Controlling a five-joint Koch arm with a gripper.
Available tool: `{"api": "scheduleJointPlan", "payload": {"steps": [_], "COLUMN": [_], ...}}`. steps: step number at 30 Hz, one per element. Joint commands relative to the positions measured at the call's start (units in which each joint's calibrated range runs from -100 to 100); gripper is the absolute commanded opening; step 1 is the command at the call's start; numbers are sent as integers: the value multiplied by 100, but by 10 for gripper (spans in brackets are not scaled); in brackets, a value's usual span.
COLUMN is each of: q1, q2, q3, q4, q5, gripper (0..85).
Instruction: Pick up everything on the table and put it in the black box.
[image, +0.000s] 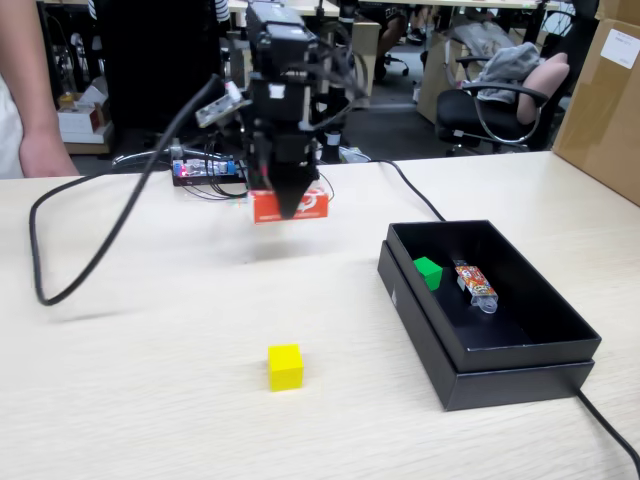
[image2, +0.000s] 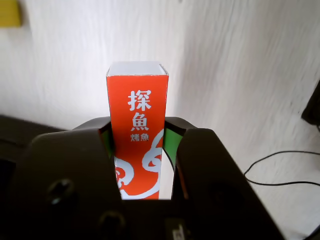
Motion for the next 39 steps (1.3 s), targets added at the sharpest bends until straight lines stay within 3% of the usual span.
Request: {"api": "scheduleJointPlan", "payload": {"steps": [1, 7, 13, 28, 39], "q1": [542, 1162, 1226, 1690, 1661], "q2": [-593, 279, 2769, 5098, 6097], "q3": [197, 1412, 3869, 5709, 5909], "q4": [-121, -121, -233, -337, -397], "q5": [410, 762, 933, 1187, 1236], "gripper": [36, 37, 37, 37, 51]}}
